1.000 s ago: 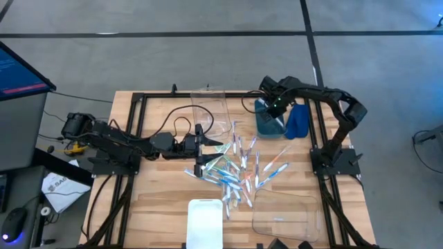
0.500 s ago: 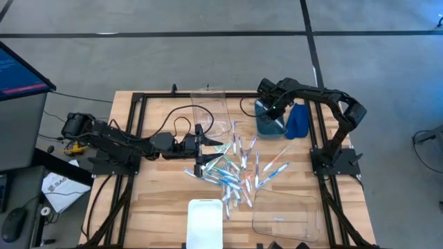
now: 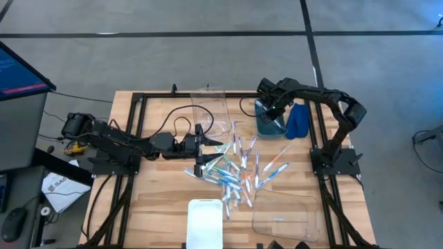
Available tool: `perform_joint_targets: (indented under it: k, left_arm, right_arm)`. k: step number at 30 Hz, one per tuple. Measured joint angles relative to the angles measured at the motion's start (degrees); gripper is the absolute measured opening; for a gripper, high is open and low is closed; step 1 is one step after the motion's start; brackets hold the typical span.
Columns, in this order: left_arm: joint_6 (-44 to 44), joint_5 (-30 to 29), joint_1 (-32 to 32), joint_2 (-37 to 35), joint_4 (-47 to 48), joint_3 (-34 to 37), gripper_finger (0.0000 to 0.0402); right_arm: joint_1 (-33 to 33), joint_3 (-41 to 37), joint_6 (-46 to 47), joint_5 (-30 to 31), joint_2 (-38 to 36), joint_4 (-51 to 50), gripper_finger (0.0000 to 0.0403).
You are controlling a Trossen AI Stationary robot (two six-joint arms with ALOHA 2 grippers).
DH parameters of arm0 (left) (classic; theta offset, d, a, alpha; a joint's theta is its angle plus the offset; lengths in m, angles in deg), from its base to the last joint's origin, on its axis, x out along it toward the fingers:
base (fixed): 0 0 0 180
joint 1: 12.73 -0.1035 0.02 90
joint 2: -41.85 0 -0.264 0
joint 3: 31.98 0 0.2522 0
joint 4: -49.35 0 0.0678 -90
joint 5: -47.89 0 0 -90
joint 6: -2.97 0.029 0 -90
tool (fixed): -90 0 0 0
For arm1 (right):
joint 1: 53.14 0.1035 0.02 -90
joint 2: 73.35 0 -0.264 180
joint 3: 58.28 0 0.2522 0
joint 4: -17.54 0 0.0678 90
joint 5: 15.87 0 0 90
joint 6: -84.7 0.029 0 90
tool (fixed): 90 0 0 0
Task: Pick & Place Toothbrushes
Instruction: Put the purple toothbrush into the green bin, then put the blue toothbrush into the white bin
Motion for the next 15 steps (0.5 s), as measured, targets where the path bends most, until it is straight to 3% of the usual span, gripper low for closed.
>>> perform_joint_targets:
  k: [15]
  left_arm:
    - [0.0, 0.0, 0.0, 0.0, 0.0, 0.0, 0.0163]
  right_arm:
    - [0.0, 0.0, -0.5, 0.0, 0.0, 2.0, 0.0163]
